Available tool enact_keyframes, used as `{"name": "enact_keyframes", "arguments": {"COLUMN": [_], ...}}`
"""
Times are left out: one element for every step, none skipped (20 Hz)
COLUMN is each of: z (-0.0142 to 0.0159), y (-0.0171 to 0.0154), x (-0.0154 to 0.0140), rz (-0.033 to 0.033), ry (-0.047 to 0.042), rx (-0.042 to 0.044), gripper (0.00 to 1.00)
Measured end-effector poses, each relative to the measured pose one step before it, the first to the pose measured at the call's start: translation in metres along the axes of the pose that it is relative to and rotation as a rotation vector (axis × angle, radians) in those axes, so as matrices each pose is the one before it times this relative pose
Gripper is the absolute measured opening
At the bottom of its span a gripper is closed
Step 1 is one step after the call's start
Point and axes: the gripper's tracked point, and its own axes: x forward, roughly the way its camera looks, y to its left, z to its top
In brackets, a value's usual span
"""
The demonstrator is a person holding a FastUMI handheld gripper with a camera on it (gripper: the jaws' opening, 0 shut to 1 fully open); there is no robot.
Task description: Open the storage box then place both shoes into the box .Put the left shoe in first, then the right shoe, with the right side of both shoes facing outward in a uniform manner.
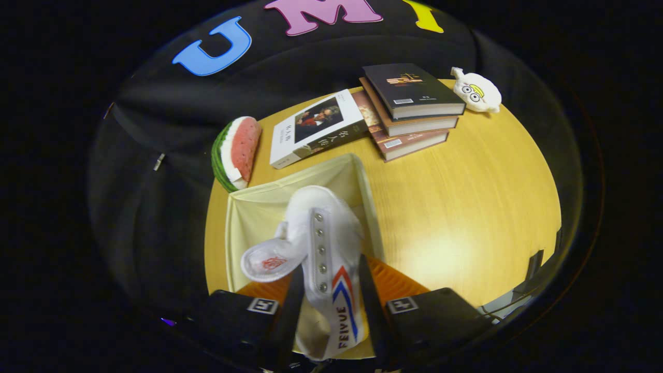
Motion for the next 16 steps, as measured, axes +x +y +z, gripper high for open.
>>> {"name": "enact_keyframes", "arguments": {"z": [0.00057,0.00195,0.00136,0.0015,0.00023,0.00198,0.00101,0.00078,0.00096,0.00123,0.00233,0.0032,0.00377,0.00568,0.00584,0.0076], "y": [0.00686,-0.00543,-0.00481,-0.00109,0.00068,-0.00057,-0.00417,-0.00518,-0.00688,-0.00794,-0.00873,-0.00945,-0.01014,-0.00995,-0.01067,-0.01084], "x": [-0.00386,-0.00154,-0.00429,-0.0031,-0.00343,-0.00438,-0.00584,-0.00572,-0.00694,-0.00704,-0.00824,-0.0077,-0.00809,-0.00796,-0.00811,-0.00771], "rz": [0.01752,-0.02297,-0.02565,-0.00126,0.00888,0.00924,0.0044,-0.00293,-0.00621,-0.00891,-0.00987,-0.01204,-0.01359,-0.01447,-0.01594,-0.01844], "ry": [-0.0085,-0.0141,-0.02008,-0.01269,-0.0086,-0.00992,-0.00675,-0.00665,-0.0126,-0.01444,-0.01976,-0.0218,-0.02451,-0.0285,-0.03059,-0.03641], "rx": [-0.0287,-0.04392,-0.04195,-0.02046,-0.00023,0.00948,0.00393,0.00111,-0.0004,-0.00174,-0.0021,-0.00113,-0.00384,-0.00577,-0.00894,-0.00992], "gripper": [0.77,1.0,0.99,0.99,1.0,1.0,1.0,1.0,0.99,1.0,1.0,1.0,0.99,1.0,1.0,0.99]}}
